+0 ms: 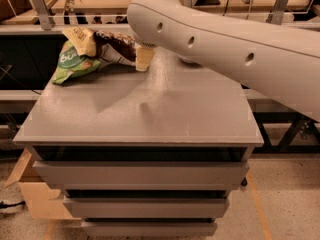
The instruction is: Move brown chip bag near green rice chip bag
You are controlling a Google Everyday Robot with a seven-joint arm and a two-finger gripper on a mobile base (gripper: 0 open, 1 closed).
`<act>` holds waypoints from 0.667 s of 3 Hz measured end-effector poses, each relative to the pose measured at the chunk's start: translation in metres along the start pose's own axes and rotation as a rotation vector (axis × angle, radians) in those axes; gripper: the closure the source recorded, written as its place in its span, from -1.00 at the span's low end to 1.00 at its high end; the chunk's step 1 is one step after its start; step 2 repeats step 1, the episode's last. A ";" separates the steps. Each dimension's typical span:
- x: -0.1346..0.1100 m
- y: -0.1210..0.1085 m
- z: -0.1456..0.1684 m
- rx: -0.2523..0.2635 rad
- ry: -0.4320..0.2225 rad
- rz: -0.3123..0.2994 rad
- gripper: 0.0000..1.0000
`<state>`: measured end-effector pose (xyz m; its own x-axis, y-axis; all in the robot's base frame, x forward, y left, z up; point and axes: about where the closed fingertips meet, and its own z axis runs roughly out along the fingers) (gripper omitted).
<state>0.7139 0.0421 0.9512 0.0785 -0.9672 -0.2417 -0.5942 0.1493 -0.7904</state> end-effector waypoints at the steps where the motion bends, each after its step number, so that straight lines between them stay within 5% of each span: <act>1: 0.043 0.008 -0.026 0.047 0.033 0.132 -1.00; 2: 0.043 0.008 -0.026 0.047 0.033 0.132 -1.00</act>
Offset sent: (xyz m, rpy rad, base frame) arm 0.0000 0.0000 0.0000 0.0000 0.0000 0.0000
